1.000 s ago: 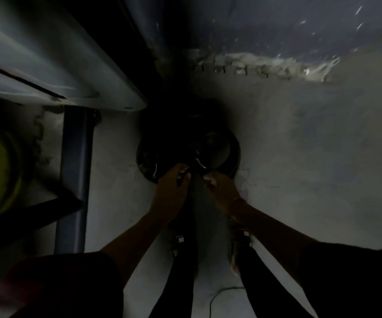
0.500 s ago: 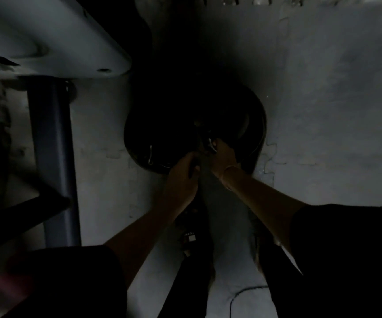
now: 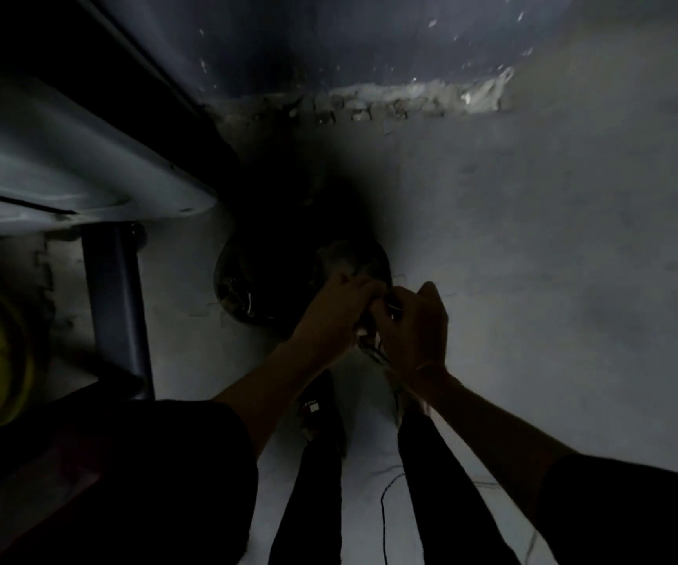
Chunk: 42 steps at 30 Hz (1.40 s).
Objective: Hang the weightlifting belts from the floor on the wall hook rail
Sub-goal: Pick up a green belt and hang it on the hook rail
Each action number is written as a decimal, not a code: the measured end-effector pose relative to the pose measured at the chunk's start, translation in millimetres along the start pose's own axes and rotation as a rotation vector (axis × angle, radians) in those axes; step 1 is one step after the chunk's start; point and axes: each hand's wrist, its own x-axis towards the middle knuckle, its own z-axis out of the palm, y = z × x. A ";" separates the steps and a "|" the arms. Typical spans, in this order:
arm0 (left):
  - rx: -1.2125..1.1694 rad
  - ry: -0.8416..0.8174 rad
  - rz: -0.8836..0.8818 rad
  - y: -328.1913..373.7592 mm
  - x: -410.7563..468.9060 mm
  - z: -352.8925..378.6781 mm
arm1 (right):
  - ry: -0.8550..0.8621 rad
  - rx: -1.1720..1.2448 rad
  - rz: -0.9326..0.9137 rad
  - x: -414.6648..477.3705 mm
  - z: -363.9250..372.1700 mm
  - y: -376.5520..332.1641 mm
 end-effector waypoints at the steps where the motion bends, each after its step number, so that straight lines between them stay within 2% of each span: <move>1: 0.055 0.001 0.051 12.6 -0.1 -12.9 | 0.013 -0.012 -0.008 -5.4 -19.8 -8.2; 4: 0.190 0.069 0.181 44.4 -5.4 -49.4 | 0.072 -0.009 -0.070 -17.5 -76.3 -34.3; 8: 0.212 0.206 0.186 93.1 -25.6 -97.4 | 0.182 -0.001 -0.253 -34.6 -138.3 -77.9; 10: -0.022 0.255 0.166 122.5 -37.6 -130.6 | 0.247 0.007 -0.324 -43.6 -170.0 -103.9; 12: -0.326 0.293 0.067 153.1 -51.1 -167.8 | 0.277 -0.039 -0.363 -53.9 -208.6 -136.2; 13: -0.392 0.342 0.021 169.1 -58.4 -185.4 | 0.282 -0.097 -0.388 -60.2 -229.9 -152.5; 16: -0.436 0.463 -0.025 222.0 -89.0 -234.6 | 0.356 -0.119 -0.442 -92.3 -290.8 -194.8; 21: -0.569 0.542 0.122 301.2 -135.5 -311.7 | 0.519 0.219 -0.389 -153.3 -360.3 -249.2; 25: -0.673 0.596 0.203 351.2 -168.6 -378.0 | 0.515 0.541 -0.376 -185.6 -415.2 -302.5; 29: -0.825 0.695 0.259 394.1 -202.0 -440.6 | 0.368 0.847 -0.372 -212.7 -458.8 -344.8; 34: -0.976 0.820 0.380 446.6 -239.2 -523.2 | 0.221 1.060 -0.563 -228.4 -505.0 -387.8; 37: -1.036 0.788 0.464 471.7 -259.1 -563.5 | 0.231 1.134 -0.686 -240.6 -542.1 -430.2; 39: -0.979 0.824 0.518 485.2 -267.2 -583.4 | 0.227 1.180 -0.739 -247.0 -566.3 -457.8; 42: -0.875 0.998 0.600 506.0 -272.2 -615.4 | 0.228 1.150 -0.847 -252.8 -599.0 -491.8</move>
